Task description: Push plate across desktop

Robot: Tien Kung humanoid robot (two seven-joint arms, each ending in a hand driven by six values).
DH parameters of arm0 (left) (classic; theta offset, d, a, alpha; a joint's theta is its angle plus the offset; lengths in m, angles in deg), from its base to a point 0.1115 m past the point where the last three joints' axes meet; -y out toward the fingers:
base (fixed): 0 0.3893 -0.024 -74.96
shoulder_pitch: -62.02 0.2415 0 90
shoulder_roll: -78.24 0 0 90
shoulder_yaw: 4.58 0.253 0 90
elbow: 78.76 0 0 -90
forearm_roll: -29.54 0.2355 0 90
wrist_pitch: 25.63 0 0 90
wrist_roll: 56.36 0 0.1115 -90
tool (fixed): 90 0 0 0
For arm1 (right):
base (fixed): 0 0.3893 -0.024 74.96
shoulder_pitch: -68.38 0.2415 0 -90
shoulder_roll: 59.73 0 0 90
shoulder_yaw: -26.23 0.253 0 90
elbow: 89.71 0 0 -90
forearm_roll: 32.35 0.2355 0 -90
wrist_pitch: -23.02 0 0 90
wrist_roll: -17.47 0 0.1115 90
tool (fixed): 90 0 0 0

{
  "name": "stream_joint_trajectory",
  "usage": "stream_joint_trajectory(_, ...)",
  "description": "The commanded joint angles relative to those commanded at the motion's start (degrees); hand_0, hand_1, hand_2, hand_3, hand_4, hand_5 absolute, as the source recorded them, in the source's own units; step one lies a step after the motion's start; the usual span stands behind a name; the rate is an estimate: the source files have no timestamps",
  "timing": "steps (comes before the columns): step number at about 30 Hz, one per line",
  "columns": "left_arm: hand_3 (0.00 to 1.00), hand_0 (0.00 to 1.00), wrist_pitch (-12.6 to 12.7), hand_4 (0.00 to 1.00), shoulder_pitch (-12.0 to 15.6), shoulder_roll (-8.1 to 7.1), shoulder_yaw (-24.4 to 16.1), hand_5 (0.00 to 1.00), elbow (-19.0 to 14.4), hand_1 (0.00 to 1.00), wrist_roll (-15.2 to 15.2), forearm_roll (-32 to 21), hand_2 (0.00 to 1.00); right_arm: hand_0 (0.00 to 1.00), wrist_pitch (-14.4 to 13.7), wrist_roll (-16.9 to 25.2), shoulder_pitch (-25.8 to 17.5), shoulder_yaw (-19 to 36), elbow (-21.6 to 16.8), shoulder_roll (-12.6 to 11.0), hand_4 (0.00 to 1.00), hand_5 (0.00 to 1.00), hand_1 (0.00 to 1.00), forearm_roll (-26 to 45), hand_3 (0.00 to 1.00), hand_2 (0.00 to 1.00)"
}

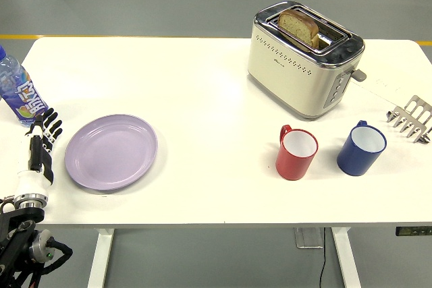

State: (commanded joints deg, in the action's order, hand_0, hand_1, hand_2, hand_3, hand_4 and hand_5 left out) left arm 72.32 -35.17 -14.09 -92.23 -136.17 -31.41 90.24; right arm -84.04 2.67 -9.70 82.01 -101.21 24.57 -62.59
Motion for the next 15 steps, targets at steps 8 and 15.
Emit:
stream_joint_trajectory(8,0.855,0.861,-0.37,0.527,-0.16,0.77,0.19,0.998,0.87,0.864,-0.08,-0.05,0.888,0.647,0.06,0.06,-0.06,-0.06,0.04,0.01,0.326,0.25,0.613,0.05,0.573,0.674)
stream_joint_trajectory(15,0.852,0.859,-0.54,0.527,-1.08,1.54,0.4,0.998,0.82,0.863,0.0,-0.07,0.887,0.647,0.16,0.12,0.3,-0.07,0.09,-0.01,0.325,0.251,0.613,-0.06,0.573,0.674)
